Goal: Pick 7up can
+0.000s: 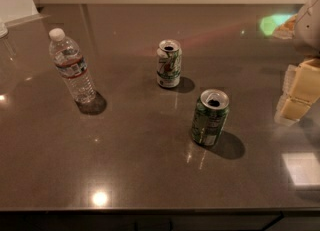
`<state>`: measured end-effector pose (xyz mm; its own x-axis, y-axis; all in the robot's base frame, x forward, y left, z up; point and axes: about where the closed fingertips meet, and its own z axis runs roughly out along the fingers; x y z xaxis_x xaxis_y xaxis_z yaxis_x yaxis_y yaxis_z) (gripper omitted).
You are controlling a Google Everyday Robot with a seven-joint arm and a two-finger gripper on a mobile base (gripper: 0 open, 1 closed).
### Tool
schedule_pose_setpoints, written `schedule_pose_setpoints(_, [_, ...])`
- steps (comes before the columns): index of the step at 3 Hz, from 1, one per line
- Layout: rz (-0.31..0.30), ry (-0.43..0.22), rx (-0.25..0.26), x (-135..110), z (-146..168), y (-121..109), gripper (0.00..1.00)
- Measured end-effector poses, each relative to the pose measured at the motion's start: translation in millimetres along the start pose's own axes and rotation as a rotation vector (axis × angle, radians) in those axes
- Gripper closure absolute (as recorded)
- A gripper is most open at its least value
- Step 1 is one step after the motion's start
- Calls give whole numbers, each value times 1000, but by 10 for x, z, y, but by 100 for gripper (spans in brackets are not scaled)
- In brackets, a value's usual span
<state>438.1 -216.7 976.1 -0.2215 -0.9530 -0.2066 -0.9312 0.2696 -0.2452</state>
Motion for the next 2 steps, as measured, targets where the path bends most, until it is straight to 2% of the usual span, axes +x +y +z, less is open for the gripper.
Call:
schedule_pose_setpoints(1, [0, 0, 1, -1, -1, -1, 0])
schedule_pose_setpoints(2, [17, -35, 12, -83, 16, -101, 0])
